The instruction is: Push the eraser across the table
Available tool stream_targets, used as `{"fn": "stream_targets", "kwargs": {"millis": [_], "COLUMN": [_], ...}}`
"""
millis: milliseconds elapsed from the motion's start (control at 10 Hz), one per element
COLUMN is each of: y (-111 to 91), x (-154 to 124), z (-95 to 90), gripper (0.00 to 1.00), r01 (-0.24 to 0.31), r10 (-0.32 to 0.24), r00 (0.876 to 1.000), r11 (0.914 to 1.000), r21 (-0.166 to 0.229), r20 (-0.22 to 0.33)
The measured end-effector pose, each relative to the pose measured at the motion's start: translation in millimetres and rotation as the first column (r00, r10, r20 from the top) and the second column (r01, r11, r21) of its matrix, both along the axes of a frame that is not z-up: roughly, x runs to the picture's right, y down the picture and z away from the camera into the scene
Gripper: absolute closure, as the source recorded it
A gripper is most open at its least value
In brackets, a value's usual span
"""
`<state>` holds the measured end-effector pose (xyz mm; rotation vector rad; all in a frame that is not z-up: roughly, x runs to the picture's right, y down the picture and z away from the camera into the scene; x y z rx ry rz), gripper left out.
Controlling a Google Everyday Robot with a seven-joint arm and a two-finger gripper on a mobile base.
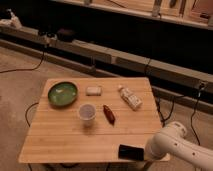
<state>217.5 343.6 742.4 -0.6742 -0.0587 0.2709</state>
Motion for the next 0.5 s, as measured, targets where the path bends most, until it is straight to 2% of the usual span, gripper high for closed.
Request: {"fn": "stream_targets", "kwargs": {"millis": [500], "y": [-7.2], "x": [-31.9], "z": [10.0], "gripper": [0.9], "r01": [0.028], "r10": [-0.028], "r00": [0.999], "r11": [0.9996], "r21": [0.001], "r20": [0.037]}}
